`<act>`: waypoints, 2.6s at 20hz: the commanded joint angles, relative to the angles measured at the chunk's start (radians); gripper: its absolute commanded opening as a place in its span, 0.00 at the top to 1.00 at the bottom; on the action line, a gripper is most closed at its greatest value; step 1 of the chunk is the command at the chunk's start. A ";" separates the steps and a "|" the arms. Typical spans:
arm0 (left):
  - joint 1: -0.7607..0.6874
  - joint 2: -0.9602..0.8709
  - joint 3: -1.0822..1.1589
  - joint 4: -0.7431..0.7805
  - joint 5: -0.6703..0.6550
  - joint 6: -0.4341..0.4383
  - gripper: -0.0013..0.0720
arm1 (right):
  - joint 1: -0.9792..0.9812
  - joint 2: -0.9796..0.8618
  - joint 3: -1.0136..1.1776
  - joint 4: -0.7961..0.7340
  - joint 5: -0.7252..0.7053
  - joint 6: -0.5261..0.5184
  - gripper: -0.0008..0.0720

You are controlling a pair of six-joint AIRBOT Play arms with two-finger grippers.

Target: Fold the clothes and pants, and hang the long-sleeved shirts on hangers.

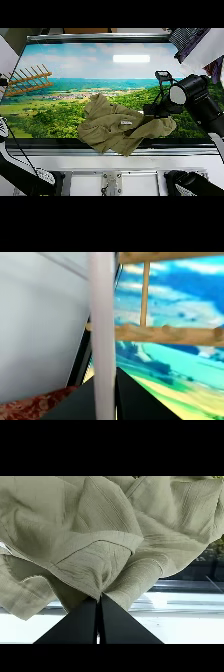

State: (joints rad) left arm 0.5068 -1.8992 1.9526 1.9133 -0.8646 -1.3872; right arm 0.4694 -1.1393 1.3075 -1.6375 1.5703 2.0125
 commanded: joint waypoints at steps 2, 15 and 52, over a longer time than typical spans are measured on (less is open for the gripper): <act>-0.096 0.134 0.000 -0.031 -0.077 -0.117 0.96 | 0.000 -0.002 0.000 0.000 0.000 0.000 0.97; -0.598 0.350 0.000 -0.649 -0.729 0.409 0.96 | 0.000 -0.021 0.000 0.000 0.000 0.000 0.97; -0.407 0.761 -1.030 -0.938 -0.706 1.440 0.96 | 0.000 -0.018 0.016 0.019 0.006 0.000 0.97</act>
State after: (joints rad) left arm 0.1226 -1.1687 0.9989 0.9695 -1.6157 0.0212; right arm 0.4694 -1.1587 1.3128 -1.6196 1.5745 2.0129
